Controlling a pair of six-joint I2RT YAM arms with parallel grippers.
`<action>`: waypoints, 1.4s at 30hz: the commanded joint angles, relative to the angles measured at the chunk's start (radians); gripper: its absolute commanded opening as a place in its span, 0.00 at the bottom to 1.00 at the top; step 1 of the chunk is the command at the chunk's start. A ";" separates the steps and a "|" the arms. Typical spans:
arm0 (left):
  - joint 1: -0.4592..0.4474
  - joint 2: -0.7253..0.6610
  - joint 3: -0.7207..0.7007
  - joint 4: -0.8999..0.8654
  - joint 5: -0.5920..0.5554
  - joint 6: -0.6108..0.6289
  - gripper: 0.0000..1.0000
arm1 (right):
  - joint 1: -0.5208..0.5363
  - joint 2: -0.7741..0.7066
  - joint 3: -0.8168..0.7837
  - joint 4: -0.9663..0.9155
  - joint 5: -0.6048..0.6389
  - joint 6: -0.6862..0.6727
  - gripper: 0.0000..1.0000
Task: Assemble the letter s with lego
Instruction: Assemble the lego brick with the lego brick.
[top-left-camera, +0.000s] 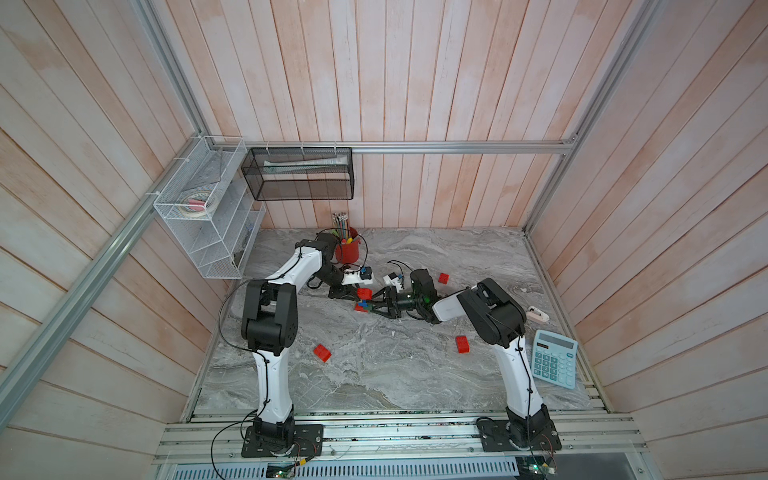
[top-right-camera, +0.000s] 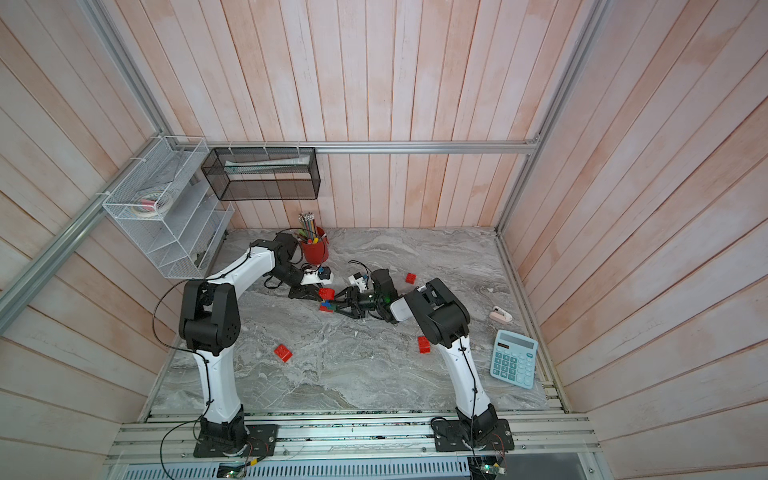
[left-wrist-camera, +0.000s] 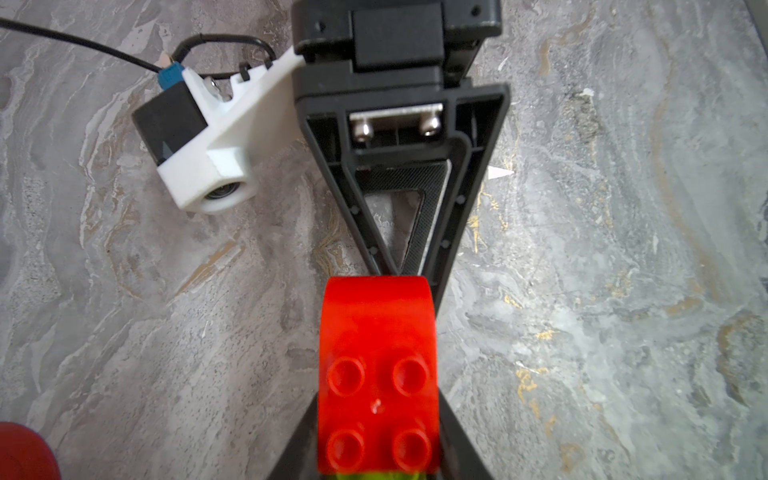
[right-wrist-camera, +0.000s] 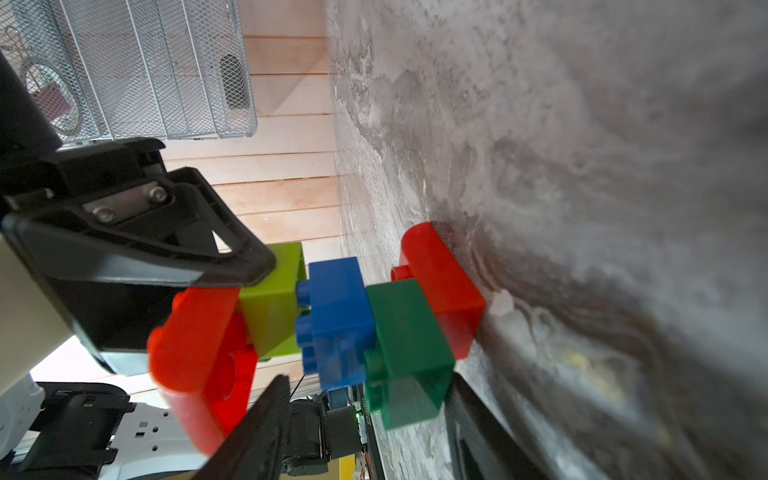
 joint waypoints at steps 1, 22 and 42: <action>0.010 -0.020 -0.030 -0.019 -0.012 -0.009 0.25 | -0.009 0.031 0.025 -0.019 0.016 -0.008 0.58; 0.022 -0.026 -0.033 -0.013 0.001 -0.020 0.27 | -0.032 0.064 0.137 -0.180 -0.022 -0.112 0.52; 0.024 -0.012 -0.032 -0.014 -0.007 -0.006 0.27 | -0.050 0.093 0.198 -0.334 -0.056 -0.225 0.52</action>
